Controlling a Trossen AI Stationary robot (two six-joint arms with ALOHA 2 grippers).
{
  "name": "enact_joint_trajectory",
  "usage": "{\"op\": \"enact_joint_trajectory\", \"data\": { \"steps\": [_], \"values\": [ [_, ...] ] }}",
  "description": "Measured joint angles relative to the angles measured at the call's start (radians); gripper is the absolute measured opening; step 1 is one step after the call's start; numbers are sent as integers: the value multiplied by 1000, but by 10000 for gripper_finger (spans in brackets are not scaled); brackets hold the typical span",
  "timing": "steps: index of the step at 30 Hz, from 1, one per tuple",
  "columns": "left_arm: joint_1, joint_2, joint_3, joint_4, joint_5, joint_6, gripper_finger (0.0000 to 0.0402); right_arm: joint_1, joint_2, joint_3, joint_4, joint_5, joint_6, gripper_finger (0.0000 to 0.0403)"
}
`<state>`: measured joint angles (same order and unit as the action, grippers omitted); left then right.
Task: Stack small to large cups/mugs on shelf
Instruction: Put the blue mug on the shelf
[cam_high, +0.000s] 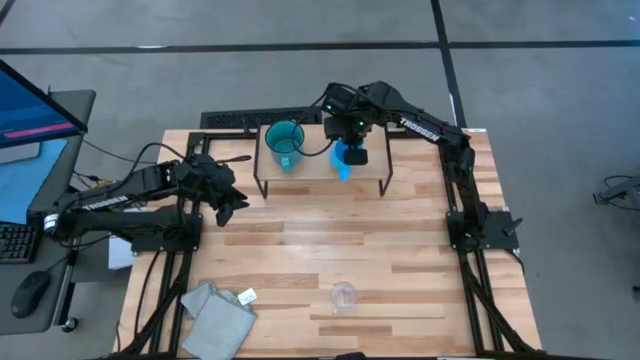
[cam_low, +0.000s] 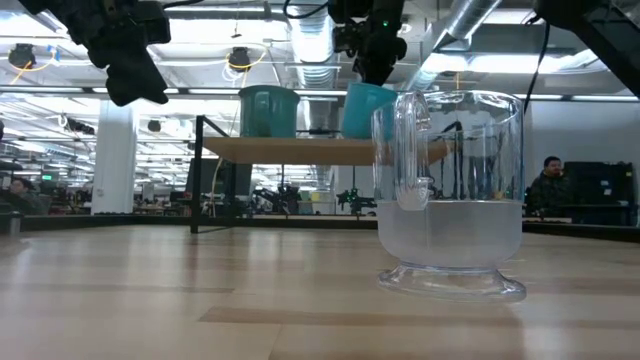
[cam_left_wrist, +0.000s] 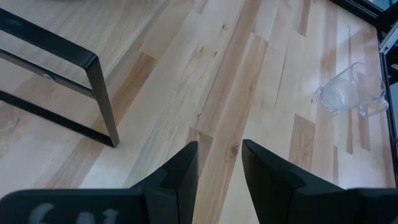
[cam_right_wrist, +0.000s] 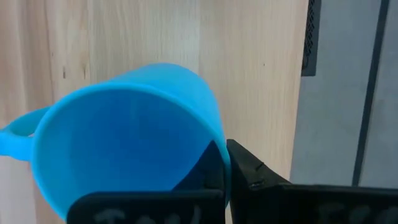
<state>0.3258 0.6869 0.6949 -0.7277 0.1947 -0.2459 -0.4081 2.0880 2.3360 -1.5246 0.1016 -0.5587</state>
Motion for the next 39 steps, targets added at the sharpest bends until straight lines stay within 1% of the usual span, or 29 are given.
{"op": "enact_joint_trajectory", "data": {
  "steps": [7, 12, 15, 25, 32, 39],
  "values": [
    [0, 0, 0, 0, 0, 0, 114, 1, 19, 3, 5, 0, 1, 12],
    [0, 0, 0, 0, 0, -2, 114, 8, 23, 1, 49, 5, 0, 29],
    [0, 0, 0, 0, 0, -2, 114, 8, 19, 0, 49, 5, 0, 32],
    [0, 0, 0, 0, 0, -2, 114, 8, 25, 0, 71, 4, -26, 30],
    [0, 0, 0, -1, 0, -2, 114, 8, 26, 0, 106, 4, -25, 21],
    [0, 0, 0, -1, 0, -2, 114, 12, 29, -2, 99, 8, -18, 43]
  ]
}}
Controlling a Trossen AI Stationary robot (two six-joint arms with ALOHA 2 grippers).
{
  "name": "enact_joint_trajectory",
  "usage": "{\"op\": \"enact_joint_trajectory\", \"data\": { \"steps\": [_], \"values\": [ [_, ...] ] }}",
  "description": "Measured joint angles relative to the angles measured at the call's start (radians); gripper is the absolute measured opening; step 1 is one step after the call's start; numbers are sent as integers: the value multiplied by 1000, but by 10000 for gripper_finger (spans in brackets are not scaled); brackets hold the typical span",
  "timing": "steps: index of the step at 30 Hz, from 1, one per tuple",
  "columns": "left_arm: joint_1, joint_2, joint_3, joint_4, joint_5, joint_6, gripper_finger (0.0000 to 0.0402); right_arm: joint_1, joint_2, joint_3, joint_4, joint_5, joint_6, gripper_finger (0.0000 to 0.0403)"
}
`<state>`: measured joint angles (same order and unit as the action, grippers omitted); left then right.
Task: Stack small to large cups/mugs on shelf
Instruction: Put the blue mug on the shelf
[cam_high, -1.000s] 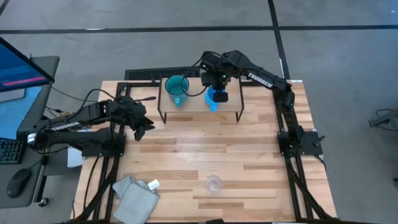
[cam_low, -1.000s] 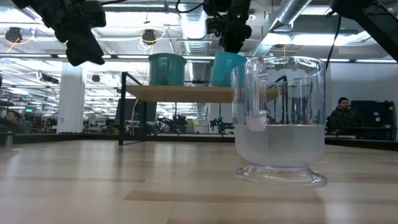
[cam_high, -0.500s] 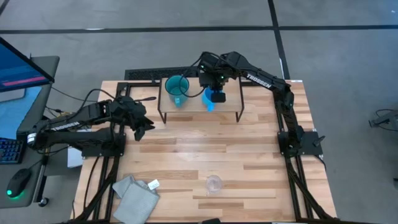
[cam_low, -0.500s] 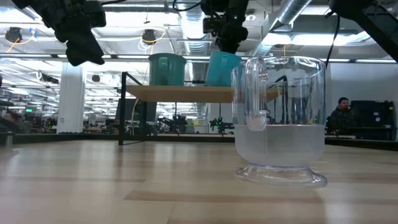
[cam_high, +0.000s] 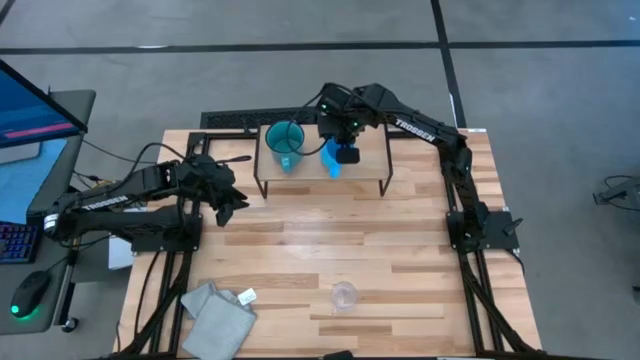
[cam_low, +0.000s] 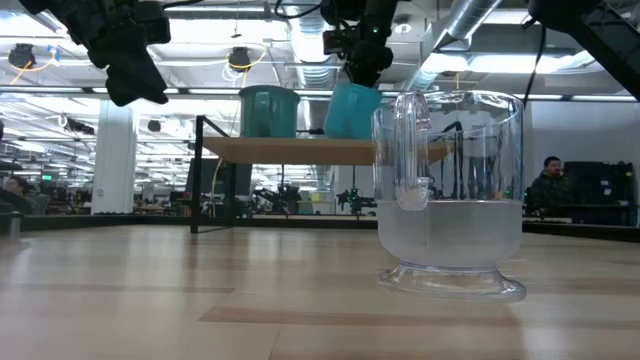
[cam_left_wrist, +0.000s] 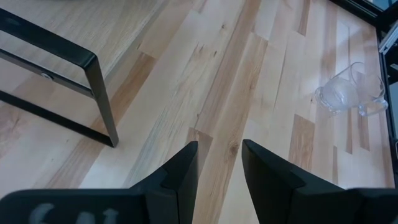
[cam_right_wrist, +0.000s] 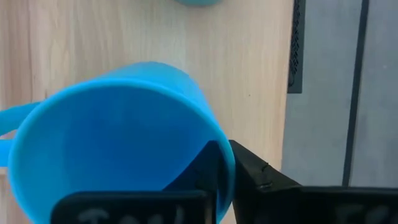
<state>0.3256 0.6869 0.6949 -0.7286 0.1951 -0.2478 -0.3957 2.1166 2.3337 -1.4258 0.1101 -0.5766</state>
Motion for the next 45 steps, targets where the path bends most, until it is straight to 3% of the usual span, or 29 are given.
{"op": "enact_joint_trajectory", "data": {
  "steps": [20, 34, 45],
  "values": [
    [0, 0, 0, 0, 0, 0, 114, 1, 0, -1, 35, 3, -11, 50],
    [0, 0, 0, 0, 0, 0, 114, 1, 0, -1, 39, 31, -30, 120],
    [0, 0, 0, 0, 0, 0, 114, 3, 0, 0, 119, 79, -63, 123]
  ]
}}
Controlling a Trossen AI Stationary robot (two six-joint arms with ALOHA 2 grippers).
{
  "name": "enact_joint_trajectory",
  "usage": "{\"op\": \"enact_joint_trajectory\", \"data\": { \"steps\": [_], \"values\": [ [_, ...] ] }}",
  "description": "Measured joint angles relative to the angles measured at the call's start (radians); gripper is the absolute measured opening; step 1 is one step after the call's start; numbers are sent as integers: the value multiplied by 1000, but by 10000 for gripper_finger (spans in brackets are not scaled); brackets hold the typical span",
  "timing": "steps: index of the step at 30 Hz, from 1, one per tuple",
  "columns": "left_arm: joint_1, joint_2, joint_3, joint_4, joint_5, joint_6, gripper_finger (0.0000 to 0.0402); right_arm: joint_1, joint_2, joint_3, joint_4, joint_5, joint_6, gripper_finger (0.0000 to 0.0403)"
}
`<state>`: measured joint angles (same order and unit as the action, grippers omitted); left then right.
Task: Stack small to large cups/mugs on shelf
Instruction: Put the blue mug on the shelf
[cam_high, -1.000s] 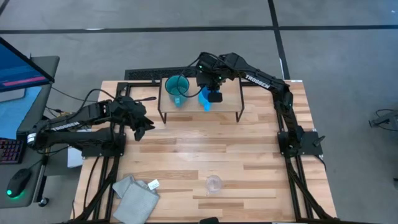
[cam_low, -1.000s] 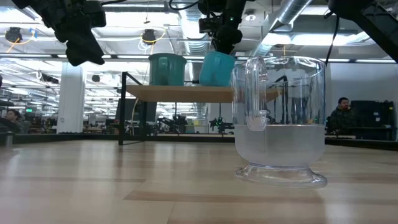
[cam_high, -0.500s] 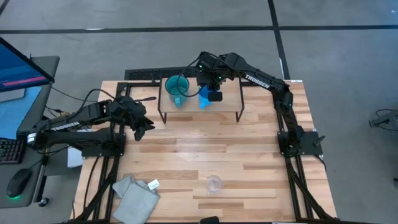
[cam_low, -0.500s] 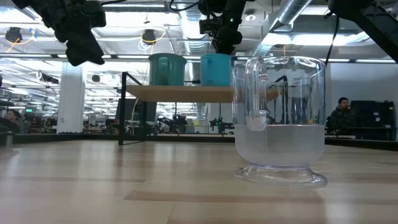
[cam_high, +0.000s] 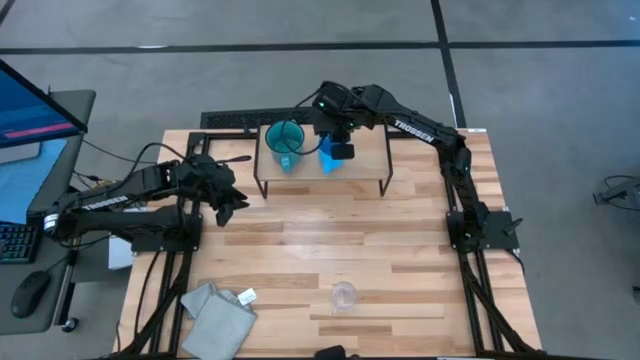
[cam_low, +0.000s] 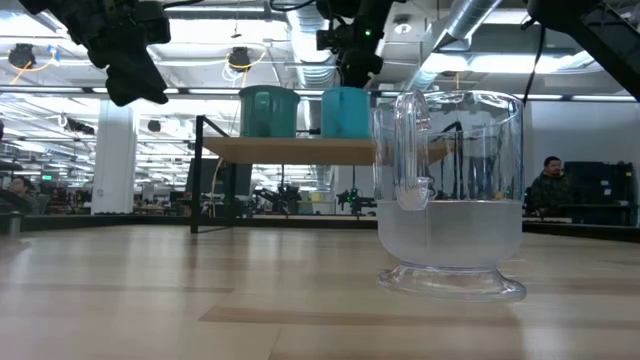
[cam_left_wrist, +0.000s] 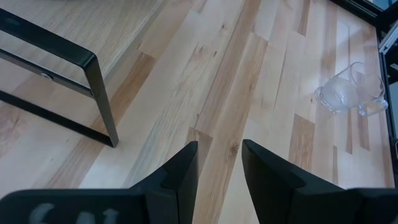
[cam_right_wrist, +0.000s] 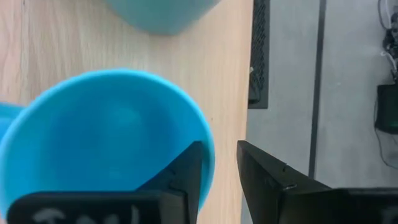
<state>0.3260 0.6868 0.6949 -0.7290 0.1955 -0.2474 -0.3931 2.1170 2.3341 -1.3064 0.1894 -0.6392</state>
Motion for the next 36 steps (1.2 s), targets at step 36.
{"op": "enact_joint_trajectory", "data": {
  "steps": [36],
  "values": [
    [0, 0, 0, 0, 0, -2, 114, 17, -1, 0, 84, -66, 18, 120]
  ]
}}
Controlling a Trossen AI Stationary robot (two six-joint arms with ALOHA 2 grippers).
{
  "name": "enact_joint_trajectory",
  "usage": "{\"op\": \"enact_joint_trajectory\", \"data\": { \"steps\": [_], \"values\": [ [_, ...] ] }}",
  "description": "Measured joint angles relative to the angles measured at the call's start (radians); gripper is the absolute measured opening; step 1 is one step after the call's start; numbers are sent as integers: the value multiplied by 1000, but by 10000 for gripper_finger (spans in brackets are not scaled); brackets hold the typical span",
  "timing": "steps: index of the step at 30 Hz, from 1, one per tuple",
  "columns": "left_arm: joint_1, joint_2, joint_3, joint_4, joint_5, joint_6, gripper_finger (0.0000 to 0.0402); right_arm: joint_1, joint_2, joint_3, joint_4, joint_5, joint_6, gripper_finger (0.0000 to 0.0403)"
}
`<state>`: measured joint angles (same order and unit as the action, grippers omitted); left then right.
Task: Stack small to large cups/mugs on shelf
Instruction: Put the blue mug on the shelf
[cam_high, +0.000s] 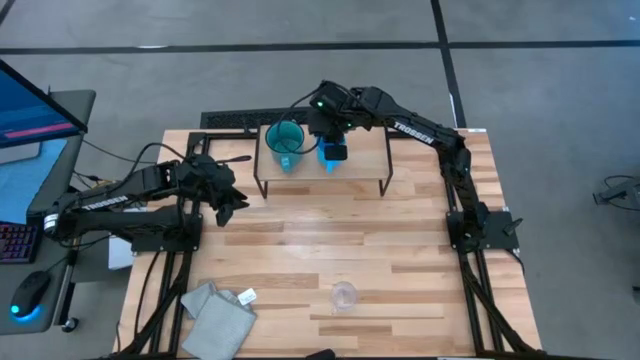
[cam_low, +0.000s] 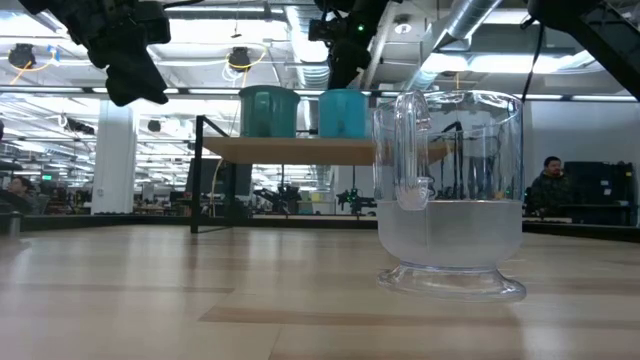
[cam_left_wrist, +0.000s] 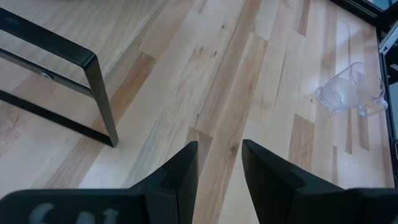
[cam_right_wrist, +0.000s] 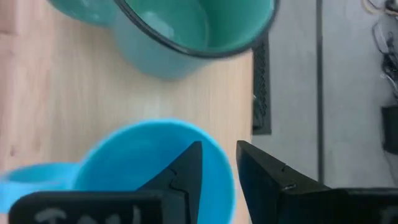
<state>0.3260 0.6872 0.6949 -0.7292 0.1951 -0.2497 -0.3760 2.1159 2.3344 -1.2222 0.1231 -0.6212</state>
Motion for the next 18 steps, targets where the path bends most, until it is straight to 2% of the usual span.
{"op": "enact_joint_trajectory", "data": {
  "steps": [7, 13, 18],
  "values": [
    [0, 0, 0, -5, 1, 0, 114, 24, 54, 5, 7, -10, -7, 120],
    [-1, 0, 0, -53, 1, -10, 114, 24, 93, -6, 19, 59, -16, 120],
    [0, 0, 0, -49, 2, -4, 114, 20, 49, 2, 20, 64, -16, 120]
  ]
}}
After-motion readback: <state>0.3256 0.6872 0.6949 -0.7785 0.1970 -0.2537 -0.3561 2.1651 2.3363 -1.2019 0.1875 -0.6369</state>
